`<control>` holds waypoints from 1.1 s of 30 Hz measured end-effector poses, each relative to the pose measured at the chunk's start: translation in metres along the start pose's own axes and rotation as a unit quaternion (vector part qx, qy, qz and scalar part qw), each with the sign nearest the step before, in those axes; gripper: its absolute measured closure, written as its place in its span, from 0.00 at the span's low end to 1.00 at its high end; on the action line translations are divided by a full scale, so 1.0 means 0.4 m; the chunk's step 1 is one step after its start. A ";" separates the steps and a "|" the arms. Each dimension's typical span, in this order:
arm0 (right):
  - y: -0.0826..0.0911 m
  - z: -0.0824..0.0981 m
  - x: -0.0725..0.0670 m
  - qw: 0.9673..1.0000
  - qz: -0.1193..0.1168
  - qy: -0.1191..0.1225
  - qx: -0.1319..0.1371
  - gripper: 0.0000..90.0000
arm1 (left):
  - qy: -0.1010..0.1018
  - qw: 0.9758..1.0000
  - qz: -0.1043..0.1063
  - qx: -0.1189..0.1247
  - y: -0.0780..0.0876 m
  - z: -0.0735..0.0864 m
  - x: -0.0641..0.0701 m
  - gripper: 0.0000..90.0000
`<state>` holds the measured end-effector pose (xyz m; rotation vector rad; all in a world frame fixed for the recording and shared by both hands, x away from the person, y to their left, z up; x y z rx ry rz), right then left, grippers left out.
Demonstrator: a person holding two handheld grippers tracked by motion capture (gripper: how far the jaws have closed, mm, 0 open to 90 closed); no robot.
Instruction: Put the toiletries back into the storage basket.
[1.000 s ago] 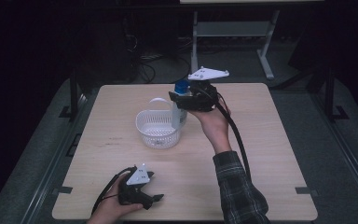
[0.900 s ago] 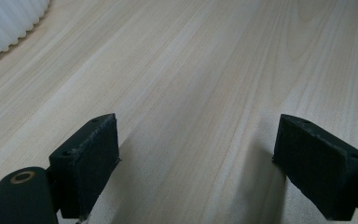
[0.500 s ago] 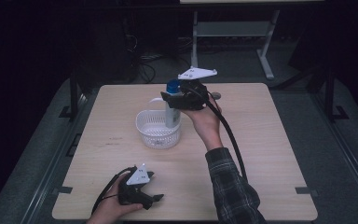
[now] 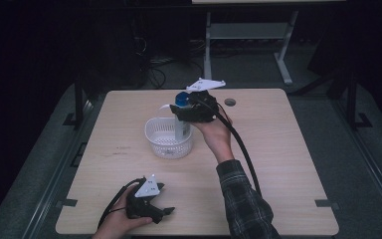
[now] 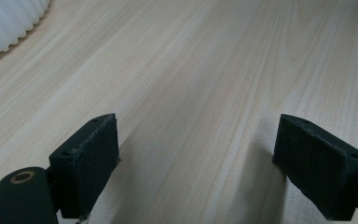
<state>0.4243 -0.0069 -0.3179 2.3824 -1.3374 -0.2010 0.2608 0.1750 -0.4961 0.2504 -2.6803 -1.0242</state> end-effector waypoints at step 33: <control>-0.073 0.102 -0.018 0.999 0.001 0.007 -0.048 0.40 | 0.000 1.000 -0.001 0.001 0.000 0.000 0.000 0.14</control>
Point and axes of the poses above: each handheld gripper's, and its own axes: y roughly backward along the jaws, z roughly out of its underside, x roughly to its right, the point moved 3 cm from there along -y, roughly forward along the jaws, and after that the axes turned 15 degrees about z, right-handed, at the moved point
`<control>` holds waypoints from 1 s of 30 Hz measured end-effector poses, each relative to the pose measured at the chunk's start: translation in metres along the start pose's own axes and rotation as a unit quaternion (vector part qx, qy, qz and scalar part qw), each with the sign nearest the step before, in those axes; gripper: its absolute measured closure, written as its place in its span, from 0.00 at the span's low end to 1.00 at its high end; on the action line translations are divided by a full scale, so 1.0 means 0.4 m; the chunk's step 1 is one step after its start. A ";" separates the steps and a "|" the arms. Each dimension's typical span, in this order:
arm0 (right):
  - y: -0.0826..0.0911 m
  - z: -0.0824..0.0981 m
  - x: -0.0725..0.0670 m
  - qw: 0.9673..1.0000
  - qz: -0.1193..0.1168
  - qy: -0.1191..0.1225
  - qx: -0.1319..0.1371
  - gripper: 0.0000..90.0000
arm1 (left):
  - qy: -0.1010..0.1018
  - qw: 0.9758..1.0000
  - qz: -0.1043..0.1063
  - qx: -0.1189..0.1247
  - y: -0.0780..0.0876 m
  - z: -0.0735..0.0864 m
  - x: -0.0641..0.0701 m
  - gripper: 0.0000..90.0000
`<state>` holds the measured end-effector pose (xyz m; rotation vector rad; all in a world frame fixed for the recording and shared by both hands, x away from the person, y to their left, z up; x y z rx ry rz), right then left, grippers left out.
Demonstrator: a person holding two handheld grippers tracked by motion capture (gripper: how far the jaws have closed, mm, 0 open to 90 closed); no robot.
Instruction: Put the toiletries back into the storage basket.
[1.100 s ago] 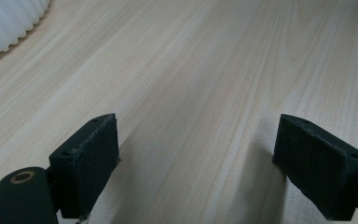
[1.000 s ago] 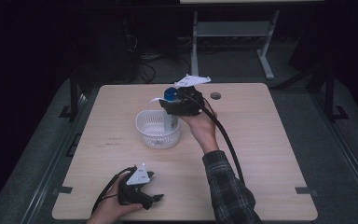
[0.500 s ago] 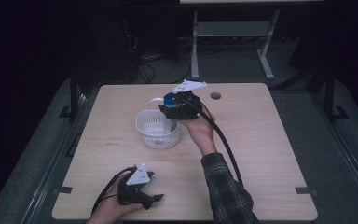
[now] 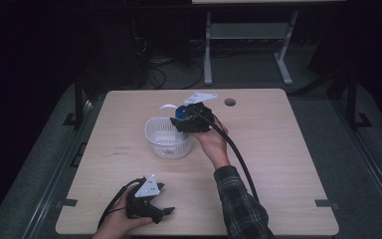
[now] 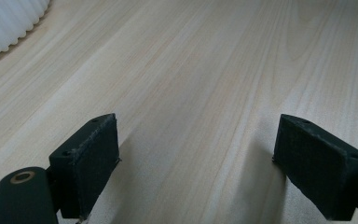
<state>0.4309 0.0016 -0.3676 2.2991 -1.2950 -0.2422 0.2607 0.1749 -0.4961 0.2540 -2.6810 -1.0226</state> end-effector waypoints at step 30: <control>-0.039 0.047 -0.004 1.000 0.003 0.008 -0.029 0.39 | 0.001 1.000 0.001 -0.001 0.000 0.000 0.000 0.14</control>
Point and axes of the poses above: each handheld gripper's, and its own axes: y roughly backward along the jaws, z roughly out of its underside, x roughly to its right, the point moved 3 cm from there along -y, roughly forward along the jaws, and after that the axes turned 15 degrees about z, right-handed, at the moved point
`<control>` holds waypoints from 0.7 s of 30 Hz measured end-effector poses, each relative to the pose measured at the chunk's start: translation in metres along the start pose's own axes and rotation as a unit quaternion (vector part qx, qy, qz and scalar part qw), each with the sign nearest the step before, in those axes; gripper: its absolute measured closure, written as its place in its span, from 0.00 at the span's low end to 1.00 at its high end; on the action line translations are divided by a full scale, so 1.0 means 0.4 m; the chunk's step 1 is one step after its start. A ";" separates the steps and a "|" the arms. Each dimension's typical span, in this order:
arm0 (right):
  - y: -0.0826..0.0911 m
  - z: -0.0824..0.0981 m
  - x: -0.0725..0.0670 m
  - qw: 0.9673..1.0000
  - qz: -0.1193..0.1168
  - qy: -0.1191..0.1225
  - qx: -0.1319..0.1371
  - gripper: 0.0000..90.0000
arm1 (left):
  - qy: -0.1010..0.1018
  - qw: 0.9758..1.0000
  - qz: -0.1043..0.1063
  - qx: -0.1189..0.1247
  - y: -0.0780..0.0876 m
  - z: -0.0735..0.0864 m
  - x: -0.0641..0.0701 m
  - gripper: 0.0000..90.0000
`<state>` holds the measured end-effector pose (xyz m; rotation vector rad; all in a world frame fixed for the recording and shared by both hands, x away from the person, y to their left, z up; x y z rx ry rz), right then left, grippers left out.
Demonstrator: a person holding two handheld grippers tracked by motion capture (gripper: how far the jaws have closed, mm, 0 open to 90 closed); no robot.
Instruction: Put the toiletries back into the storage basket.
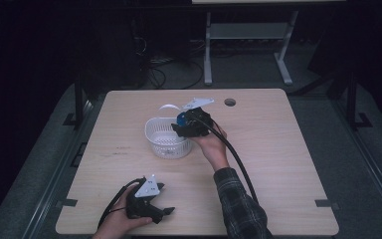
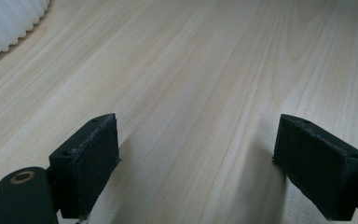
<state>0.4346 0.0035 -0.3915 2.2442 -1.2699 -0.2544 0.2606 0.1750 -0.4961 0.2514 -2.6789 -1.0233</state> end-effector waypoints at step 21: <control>0.005 0.005 -0.004 0.999 -0.021 -0.015 -0.023 0.00 | 0.000 1.000 0.001 0.000 0.000 0.000 0.000 0.14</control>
Point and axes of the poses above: each handheld gripper's, and its own axes: y roughly backward along the jaws, z roughly out of its underside, x roughly to its right, the point moved 3 cm from there along -y, roughly forward along the jaws, and after that the axes turned 15 degrees about z, right-handed, at the moved point
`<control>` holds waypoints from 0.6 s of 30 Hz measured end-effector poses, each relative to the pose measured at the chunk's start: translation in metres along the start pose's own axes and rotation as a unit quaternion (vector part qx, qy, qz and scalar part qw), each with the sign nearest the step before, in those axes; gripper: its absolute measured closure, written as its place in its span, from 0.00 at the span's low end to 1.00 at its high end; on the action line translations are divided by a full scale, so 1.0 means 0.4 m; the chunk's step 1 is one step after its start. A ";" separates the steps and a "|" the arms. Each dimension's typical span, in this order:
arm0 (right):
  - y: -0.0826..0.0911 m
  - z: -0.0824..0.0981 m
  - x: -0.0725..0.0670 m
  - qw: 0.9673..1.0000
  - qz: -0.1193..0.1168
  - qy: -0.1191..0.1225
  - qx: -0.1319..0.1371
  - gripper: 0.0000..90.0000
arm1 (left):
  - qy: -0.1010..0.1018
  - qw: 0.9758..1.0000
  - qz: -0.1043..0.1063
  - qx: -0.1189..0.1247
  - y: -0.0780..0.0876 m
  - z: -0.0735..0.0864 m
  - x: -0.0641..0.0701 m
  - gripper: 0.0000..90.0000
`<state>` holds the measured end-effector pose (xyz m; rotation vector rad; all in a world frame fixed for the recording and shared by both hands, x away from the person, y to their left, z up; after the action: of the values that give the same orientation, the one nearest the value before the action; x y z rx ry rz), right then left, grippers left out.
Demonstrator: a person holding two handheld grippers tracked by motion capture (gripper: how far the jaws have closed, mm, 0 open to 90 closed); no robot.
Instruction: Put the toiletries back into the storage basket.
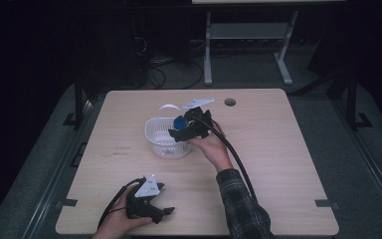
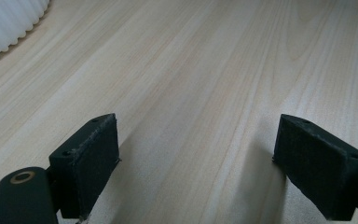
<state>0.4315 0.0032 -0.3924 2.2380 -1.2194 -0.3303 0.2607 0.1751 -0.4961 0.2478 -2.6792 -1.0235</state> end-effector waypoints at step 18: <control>0.120 0.103 0.067 1.000 0.018 -0.006 0.008 0.00 | -0.001 1.000 0.000 0.001 0.000 0.000 0.000 0.14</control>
<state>0.3942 -0.0545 -0.3962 2.2274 -1.2716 -0.3207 0.2606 0.1751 -0.4962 0.2480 -2.6820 -1.0225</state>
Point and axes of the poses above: each handheld gripper's, and its own axes: y roughly backward along the jaws, z roughly out of its underside, x roughly to its right, the point moved 3 cm from there along -y, roughly forward along the jaws, and after that the axes turned 15 degrees about z, right-handed, at the moved point
